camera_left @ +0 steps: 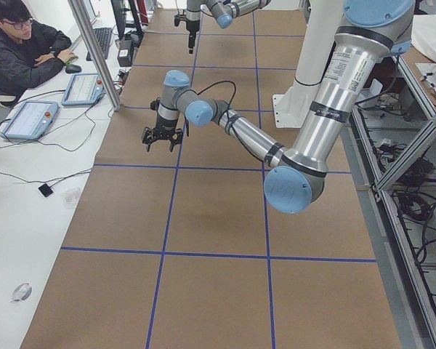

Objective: Form red blocks into L shape at center

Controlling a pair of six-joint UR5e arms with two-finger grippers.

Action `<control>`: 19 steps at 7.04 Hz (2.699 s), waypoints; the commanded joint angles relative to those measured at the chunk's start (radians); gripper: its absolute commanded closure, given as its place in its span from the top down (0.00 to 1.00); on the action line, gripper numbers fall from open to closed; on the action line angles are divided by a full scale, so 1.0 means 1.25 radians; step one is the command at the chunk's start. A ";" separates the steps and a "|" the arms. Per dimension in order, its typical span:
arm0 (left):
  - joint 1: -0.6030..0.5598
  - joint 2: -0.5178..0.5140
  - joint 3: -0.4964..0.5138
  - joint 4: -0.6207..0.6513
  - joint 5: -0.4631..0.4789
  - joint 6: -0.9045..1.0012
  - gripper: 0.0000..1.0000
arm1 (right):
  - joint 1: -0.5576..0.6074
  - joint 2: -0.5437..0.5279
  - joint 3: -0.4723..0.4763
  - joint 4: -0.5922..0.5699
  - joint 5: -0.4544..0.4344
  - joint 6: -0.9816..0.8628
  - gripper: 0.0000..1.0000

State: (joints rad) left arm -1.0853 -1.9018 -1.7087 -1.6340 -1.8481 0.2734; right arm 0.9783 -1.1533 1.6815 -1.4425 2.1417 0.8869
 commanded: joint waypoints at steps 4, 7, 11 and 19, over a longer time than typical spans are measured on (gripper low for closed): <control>-0.224 0.148 0.064 -0.013 -0.193 -0.085 1.00 | 0.328 -0.251 0.017 -0.009 0.171 -0.448 0.99; -0.303 0.183 0.116 -0.003 -0.221 -0.084 1.00 | 0.405 -0.342 0.012 -0.003 0.174 -0.565 0.99; -0.370 0.186 0.173 -0.002 -0.366 -0.087 1.00 | 0.462 -0.412 0.030 -0.013 0.211 -0.575 0.99; -0.370 0.180 0.170 -0.003 -0.366 -0.135 1.00 | 0.490 -0.403 0.065 -0.117 0.213 -0.576 0.99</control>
State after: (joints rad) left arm -1.5479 -1.6764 -1.4962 -1.6383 -2.3068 0.1055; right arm 1.5906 -1.6556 1.7621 -1.5887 2.4081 0.1676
